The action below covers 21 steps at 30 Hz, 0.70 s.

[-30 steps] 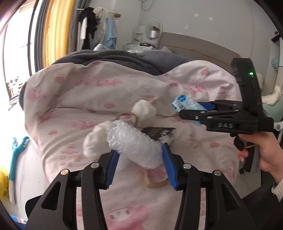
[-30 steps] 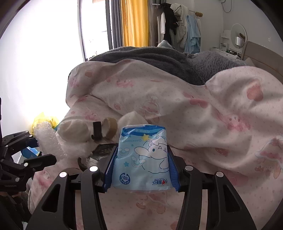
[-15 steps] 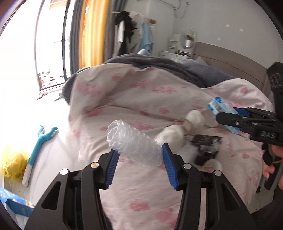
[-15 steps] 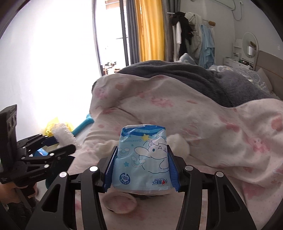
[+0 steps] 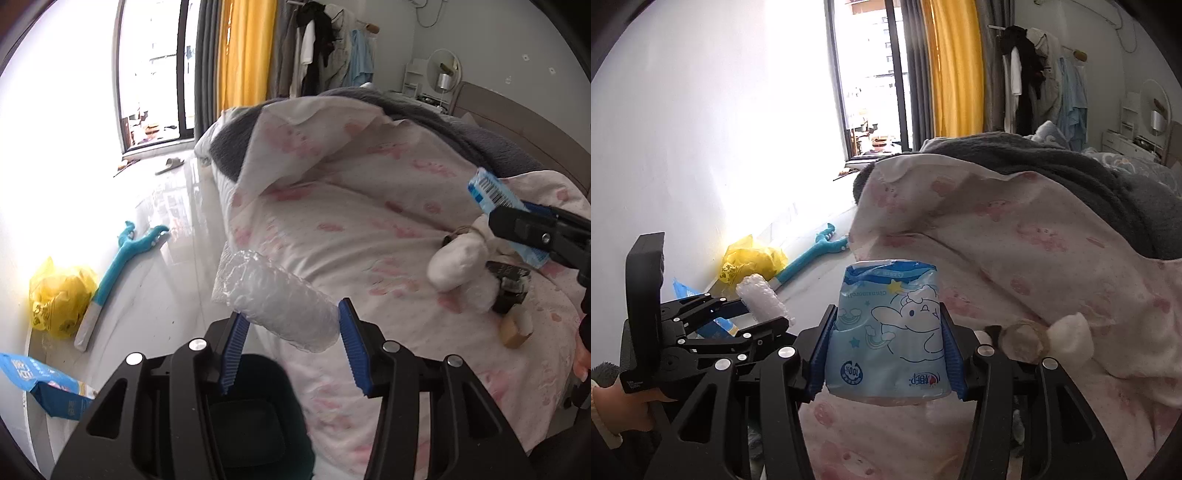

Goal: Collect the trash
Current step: 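Carry the bubble wrap and wipe pack over the teal bin with both tools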

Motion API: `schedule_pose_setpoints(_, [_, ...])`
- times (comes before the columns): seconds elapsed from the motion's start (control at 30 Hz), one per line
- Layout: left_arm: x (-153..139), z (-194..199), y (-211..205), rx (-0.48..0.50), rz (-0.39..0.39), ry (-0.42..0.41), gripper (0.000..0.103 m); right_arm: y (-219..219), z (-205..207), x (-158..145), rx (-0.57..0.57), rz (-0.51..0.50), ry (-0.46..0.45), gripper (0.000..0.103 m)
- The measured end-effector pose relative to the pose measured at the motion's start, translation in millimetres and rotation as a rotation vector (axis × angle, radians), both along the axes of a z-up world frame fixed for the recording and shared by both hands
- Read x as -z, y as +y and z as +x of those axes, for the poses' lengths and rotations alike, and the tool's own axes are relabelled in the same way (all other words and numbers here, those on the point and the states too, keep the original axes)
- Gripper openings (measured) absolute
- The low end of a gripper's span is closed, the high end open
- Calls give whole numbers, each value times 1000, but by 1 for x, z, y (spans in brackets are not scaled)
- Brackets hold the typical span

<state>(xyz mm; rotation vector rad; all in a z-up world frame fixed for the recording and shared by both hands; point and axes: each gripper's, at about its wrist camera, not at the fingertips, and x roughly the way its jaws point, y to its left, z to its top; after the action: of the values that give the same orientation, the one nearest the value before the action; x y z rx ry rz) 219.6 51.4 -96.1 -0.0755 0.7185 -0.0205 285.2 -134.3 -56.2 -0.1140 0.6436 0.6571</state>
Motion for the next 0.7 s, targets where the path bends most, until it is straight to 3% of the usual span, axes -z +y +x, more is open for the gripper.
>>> schedule_pose_setpoints(0.43, [47,-13,77,-100,-31,195,52,101,-12,28,-141,-42,71,53])
schedule_pose_setpoints(0.7, [76,-18,113,-142,-99,321,52,146,-19,46,-188,-77,131,53])
